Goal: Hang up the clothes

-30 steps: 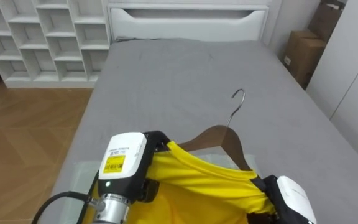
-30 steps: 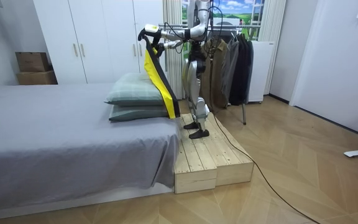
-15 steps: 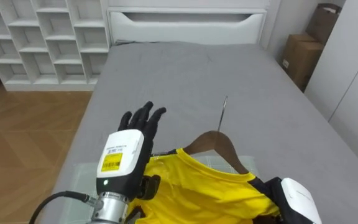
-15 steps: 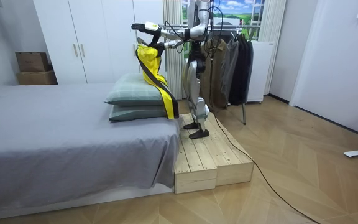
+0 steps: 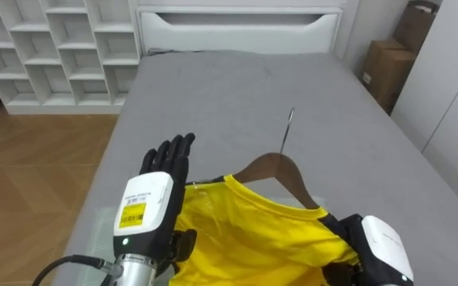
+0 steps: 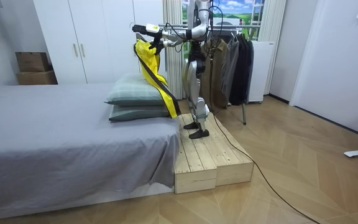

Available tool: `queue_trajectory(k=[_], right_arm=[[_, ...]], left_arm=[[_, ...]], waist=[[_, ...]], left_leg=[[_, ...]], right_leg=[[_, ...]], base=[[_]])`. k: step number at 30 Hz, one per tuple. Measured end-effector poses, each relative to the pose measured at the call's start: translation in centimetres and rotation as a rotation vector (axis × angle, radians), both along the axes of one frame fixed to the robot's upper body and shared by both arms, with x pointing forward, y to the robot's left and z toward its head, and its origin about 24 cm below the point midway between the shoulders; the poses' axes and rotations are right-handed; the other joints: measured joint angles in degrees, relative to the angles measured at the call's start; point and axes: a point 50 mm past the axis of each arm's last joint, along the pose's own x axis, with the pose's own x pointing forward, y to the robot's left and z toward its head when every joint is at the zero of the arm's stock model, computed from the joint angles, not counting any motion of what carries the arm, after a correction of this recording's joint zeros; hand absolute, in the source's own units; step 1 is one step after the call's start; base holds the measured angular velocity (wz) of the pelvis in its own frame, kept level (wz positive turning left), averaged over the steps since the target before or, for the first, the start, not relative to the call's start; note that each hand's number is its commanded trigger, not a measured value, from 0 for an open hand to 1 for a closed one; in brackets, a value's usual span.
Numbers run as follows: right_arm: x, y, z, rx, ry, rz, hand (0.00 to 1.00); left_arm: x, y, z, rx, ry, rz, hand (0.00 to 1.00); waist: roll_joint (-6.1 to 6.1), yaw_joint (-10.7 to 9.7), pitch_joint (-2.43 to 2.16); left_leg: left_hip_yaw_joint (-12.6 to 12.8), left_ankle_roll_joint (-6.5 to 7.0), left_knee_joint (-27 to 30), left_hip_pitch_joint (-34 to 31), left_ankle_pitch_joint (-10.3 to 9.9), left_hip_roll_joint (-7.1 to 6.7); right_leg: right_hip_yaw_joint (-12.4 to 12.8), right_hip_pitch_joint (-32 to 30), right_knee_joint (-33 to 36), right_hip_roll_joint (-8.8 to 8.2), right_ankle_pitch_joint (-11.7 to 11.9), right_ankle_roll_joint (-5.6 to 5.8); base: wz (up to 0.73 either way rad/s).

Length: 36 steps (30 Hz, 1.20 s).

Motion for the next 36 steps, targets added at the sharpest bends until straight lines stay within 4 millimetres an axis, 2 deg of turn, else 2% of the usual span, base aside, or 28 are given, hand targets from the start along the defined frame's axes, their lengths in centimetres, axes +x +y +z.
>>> queue_trajectory(k=[7,18,22,28,33,36], right_arm=[[0.0,-0.1,0.0,0.000,-0.002,-0.004,1.00],[0.2,-0.9,0.8,-0.037,-0.080,-0.037,1.00],[0.4,-1.2,1.5,-0.041,-0.109,-0.046,1.00],[0.4,-2.3,2.4,-0.057,-0.153,-0.087,1.00],[0.3,-2.3,2.5,-0.078,-0.169,-0.090,1.00],[0.2,-2.4,2.5,-0.086,-0.165,-0.088,1.00]], left_arm=[[-0.1,-0.1,0.0,-0.007,-0.005,-0.015,0.00],[-0.5,0.0,-0.4,-0.142,0.032,-0.021,0.00],[-0.3,1.0,-0.2,-0.222,0.038,0.026,0.00],[-0.8,3.7,-0.6,-0.305,0.030,0.161,0.00],[-1.1,5.9,-2.3,-0.375,0.075,0.288,0.00],[-1.3,6.3,-2.9,-0.375,0.099,0.314,0.00]], waist=[[-0.11,0.1,0.10],[-0.27,0.3,0.20],[-0.38,0.7,0.26],[-0.43,1.6,0.32],[-0.33,1.7,0.30],[-0.17,1.7,0.25]], left_leg=[[-0.1,0.00,0.0,0.1,0.0,0.00],[0.2,0.00,0.0,0.2,0.0,-0.02],[0.4,0.00,0.0,0.4,0.0,0.04],[0.8,-0.01,-0.5,1.0,0.0,0.09],[0.7,-0.01,-0.5,1.0,0.0,0.02],[0.6,-0.01,-0.5,1.0,0.0,0.00]], right_leg=[[-0.1,0.0,0.0,0.02,0.0,0.00],[0.4,-0.1,0.0,0.02,0.0,0.00],[0.7,-0.1,0.1,0.11,0.0,0.00],[0.8,0.1,0.1,0.21,0.0,0.00],[0.6,0.2,0.1,0.13,0.0,0.00],[0.6,0.2,0.1,0.09,0.0,0.00]], base=[[0.00],[-0.01],[-0.03],[-0.04],[0.00],[0.00]])
